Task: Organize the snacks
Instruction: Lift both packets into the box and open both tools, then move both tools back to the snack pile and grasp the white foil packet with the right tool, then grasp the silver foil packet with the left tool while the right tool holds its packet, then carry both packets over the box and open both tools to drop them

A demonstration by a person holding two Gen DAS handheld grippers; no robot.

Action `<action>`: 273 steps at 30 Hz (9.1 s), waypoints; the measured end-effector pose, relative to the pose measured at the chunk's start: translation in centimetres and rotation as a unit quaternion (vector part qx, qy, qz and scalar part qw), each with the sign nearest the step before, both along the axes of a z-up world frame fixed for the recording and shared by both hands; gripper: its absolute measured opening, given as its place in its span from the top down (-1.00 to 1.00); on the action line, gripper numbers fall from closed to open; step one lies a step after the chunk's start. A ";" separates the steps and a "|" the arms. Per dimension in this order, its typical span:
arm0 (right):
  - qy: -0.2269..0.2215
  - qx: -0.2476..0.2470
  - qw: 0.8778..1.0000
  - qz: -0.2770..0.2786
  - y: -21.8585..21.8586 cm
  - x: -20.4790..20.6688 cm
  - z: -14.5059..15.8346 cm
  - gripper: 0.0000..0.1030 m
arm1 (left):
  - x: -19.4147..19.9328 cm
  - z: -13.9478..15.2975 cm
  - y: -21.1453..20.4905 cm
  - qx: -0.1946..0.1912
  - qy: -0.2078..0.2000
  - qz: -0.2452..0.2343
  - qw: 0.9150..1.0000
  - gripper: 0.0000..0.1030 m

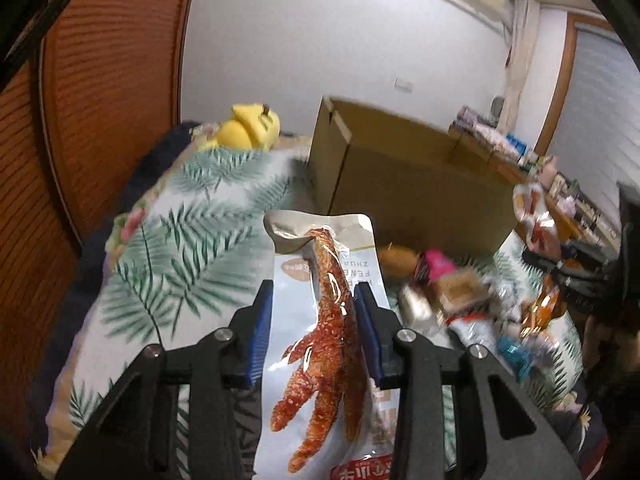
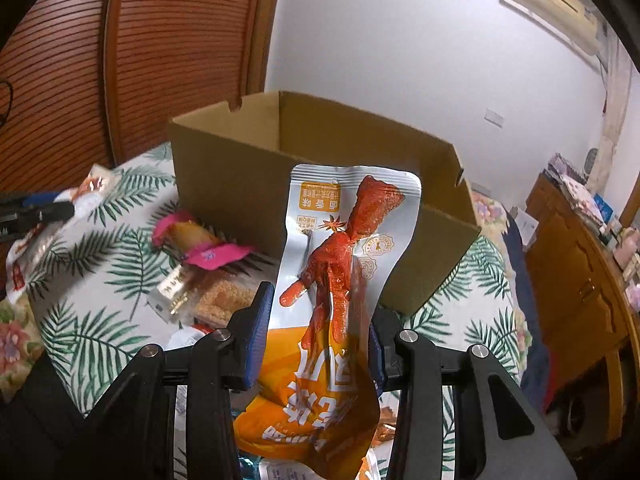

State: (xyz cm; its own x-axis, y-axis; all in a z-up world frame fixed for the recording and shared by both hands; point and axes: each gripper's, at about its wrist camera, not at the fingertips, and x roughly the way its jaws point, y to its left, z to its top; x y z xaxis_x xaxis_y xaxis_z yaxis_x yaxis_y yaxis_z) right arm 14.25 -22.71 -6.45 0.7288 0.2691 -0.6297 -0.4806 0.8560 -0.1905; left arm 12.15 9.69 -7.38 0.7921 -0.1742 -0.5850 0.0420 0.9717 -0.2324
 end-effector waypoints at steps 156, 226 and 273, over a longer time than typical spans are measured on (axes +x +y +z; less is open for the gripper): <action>0.099 0.121 0.975 -0.155 -9.5 -7.1 -7.5 0.39 | 2.7 -5.5 -17.5 0.088 0.060 -0.247 0.963 -0.10; 0.062 0.183 0.972 -0.131 -12.4 -9.2 -5.4 0.59 | -2.8 -1.7 -15.2 0.042 -0.028 -0.202 0.978 0.61; -0.033 0.148 0.988 -0.027 -5.0 -3.1 5.4 0.58 | 6.5 8.2 -12.4 0.053 -0.164 -0.175 0.969 0.60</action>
